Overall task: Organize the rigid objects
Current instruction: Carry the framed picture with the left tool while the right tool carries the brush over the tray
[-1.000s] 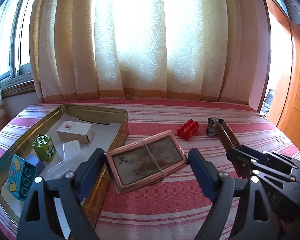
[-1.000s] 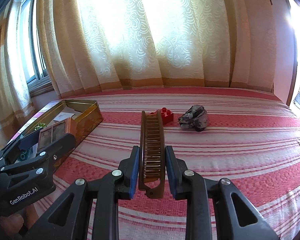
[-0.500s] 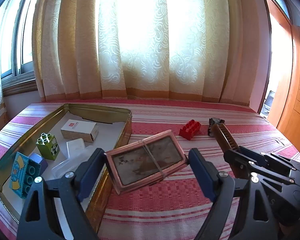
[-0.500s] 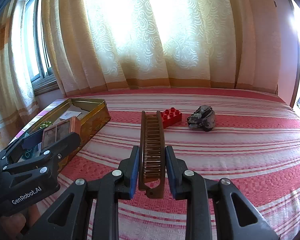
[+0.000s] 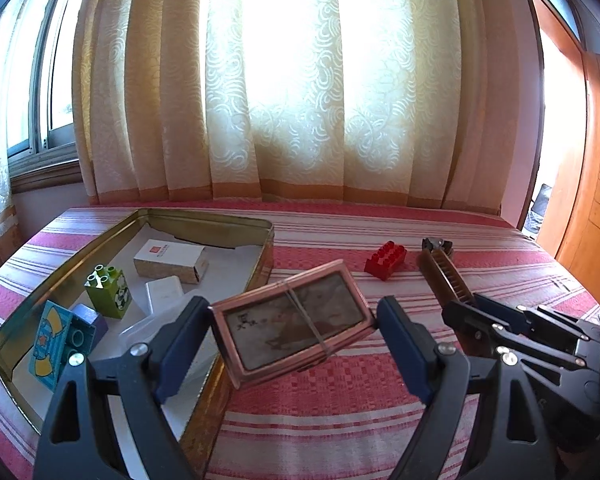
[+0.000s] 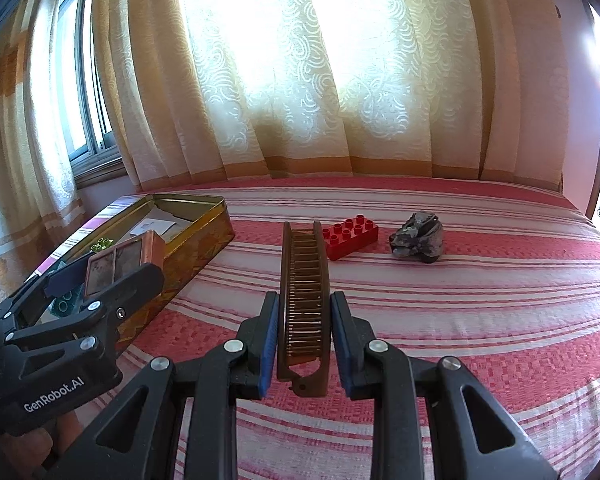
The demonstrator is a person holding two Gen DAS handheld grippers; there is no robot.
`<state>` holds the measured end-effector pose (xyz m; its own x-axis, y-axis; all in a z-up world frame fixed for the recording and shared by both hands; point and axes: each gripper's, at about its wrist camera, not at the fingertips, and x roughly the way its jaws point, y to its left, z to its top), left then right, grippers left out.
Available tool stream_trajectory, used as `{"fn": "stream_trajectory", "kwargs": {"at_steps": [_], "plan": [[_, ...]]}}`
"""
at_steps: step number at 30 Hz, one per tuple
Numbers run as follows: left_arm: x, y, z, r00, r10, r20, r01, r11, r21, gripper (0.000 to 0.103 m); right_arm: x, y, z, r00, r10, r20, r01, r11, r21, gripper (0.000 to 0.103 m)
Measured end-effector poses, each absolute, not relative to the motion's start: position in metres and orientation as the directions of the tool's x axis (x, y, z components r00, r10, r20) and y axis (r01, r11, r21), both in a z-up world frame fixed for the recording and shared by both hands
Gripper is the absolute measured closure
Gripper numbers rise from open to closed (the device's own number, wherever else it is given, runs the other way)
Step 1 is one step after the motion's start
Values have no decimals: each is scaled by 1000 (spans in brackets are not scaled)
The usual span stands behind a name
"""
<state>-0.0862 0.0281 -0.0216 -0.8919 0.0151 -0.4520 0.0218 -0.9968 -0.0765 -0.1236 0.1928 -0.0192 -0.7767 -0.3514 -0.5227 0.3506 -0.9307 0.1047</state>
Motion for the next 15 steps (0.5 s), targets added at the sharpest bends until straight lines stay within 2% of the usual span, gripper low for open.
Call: {"fn": "stream_trajectory", "kwargs": {"at_steps": [15], "plan": [[-78,19,-21,-896,10,-444,26,-997,-76,17,-121,179,-19,-767,-373,-522,380,-920,100,75]]}}
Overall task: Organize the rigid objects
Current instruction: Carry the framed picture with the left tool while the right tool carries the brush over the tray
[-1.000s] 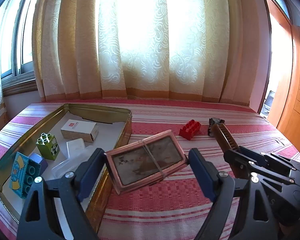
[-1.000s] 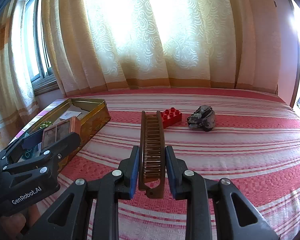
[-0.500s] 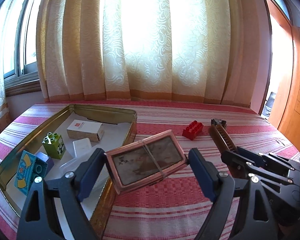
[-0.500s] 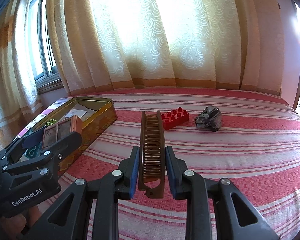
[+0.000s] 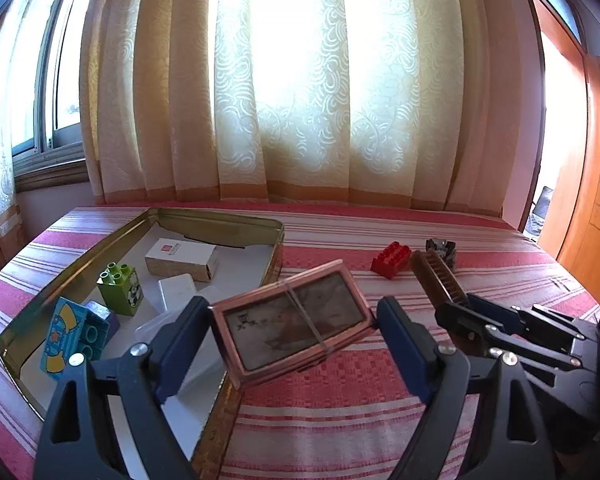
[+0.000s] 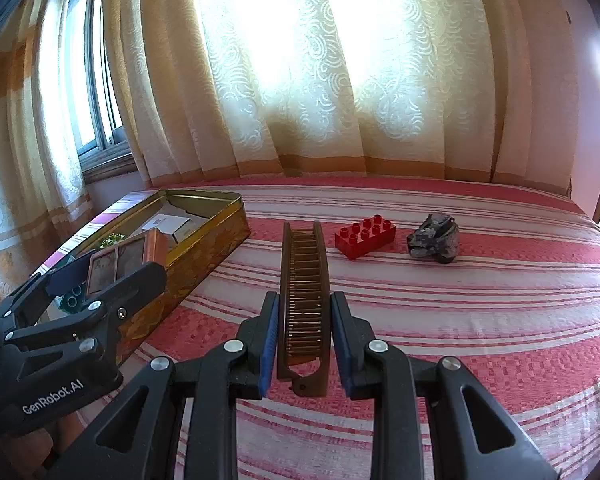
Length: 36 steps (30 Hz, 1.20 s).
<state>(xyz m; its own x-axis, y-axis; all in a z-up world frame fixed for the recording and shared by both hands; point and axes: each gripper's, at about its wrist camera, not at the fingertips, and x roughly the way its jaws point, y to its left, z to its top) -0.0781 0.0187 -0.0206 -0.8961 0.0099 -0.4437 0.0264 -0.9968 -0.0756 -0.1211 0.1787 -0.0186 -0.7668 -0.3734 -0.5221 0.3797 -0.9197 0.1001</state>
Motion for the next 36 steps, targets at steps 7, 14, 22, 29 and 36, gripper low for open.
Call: {"fn": "stream_trajectory", "kwargs": {"at_steps": [7,14,22,29,36], "plan": [[-76,14,-20,-898,10,-439,30,-996,-83,17,-119,170,-19,-760,-384,-525,396,-913,95,75],[-72,6,-20,-902,12,-432,35,-994,-99,17,-118,165,-19,-755,-392,-527,405,-909,96,75],[-58,-9,-17,-912,4,-410,44,-993,-109,17,-118,147,-20,-728,-430,-535,451,-887,99,75],[-44,-60,-4,-919,-82,-386,138,-983,-120,17,-129,113,-6,-707,-479,-520,518,-852,81,75],[-65,-101,0,-880,-171,-443,222,-973,-67,17,-150,66,14,-644,-559,-522,595,-795,117,75]]}}
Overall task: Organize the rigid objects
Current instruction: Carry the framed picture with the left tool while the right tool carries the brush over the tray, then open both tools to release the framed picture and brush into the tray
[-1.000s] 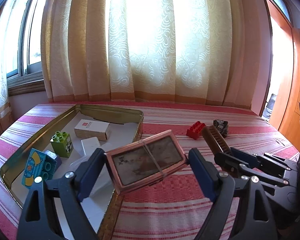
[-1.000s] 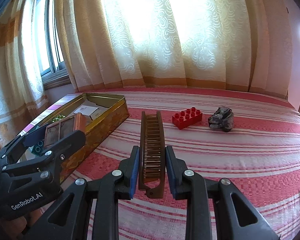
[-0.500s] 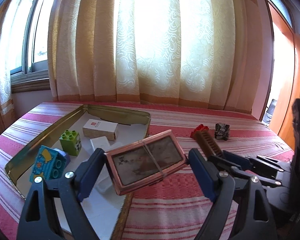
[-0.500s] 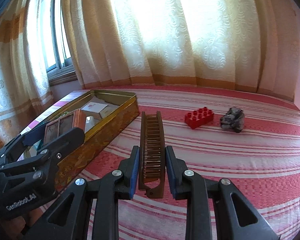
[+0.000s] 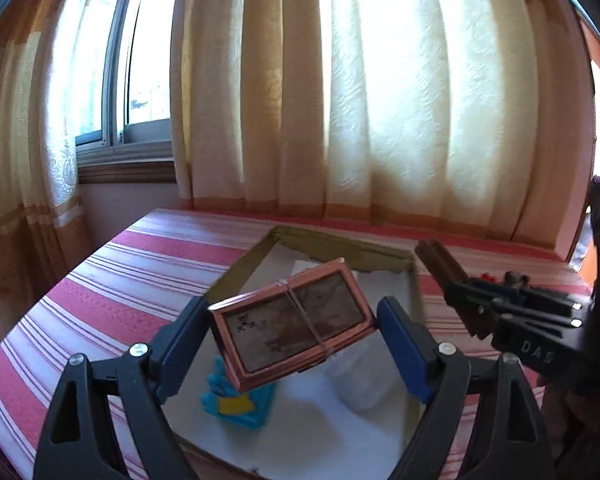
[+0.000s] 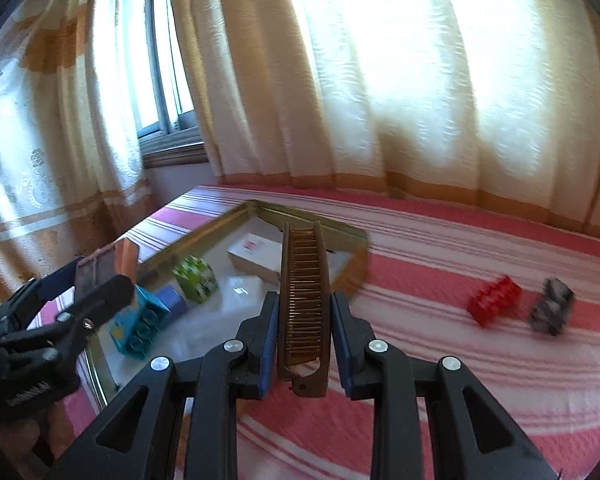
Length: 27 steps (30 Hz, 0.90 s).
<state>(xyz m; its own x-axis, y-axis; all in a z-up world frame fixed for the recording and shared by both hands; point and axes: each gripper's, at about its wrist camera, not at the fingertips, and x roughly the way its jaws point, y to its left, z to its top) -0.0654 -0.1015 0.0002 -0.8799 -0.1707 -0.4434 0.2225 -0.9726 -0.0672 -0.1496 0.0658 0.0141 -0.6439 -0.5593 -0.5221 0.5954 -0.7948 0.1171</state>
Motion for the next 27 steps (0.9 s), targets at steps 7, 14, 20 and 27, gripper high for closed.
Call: {"fn": "stream_trajectory", "kwargs": {"at_steps": [7,14,20,27], "plan": [[-103,-117,-10,-827,-174,-534,231,-972,-41,17,-170,18,3,-600,-552,-579,617,-780,105,75],[-107,-119,-13,-809,-197,-553,262,-964,-42,6,-180,12,-10,-571,-543,-615,619,-777,111,71],[-99,-124,-7,-811,-201,-549,289,-954,-78,0,-178,34,-4,-551,-602,-578,627,-756,190,36],[-102,-84,5,-834,-148,-531,224,-971,-81,0,-176,78,5,-600,-566,-566,585,-793,173,32]]}}
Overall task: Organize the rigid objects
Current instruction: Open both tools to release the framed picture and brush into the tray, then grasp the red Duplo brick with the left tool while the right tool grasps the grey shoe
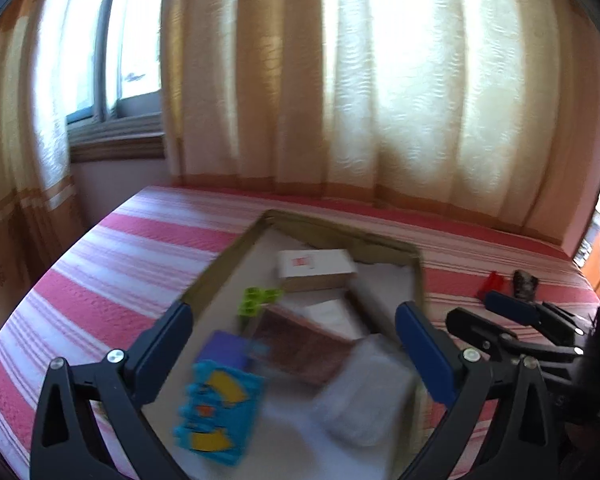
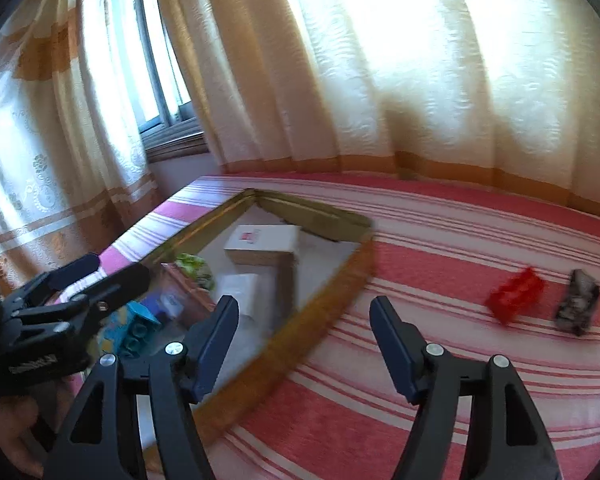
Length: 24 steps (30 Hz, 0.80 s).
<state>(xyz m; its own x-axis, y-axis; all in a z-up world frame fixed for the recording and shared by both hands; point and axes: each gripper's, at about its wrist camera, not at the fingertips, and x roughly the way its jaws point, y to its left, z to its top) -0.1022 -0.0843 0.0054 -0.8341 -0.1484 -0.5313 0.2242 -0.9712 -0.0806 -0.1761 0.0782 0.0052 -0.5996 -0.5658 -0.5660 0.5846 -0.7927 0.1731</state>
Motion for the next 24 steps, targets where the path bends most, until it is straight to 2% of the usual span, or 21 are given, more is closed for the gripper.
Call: {"fn": "stream_trajectory", "kwargs": {"at_steps": [7,10,14,18,24], "plan": [[-135,-9,12,-827,-28,-562,94,-992,-89,0,-206,154,8,-720,-367,-589,385,-917,102,31],[-167,21,6,-796,24,-605,52,-993,-108,0,-228,188,4,-741,-275,-613,280,-956,91,30],[-214,49,-5,-765,10,-644,63,-994,-91,0,-260,216,-10,-731,-164,-663,161,-985,66,28],[-250,59,-13,-745,-12,-667,99,-991,-92,0,-286,236,-24,-708,-135,-694,97,-991,94,28],[-261,66,-24,-753,0,-658,78,-993,-89,0,-309,240,-39,-676,-141,-724,84,-990,114,28]]}}
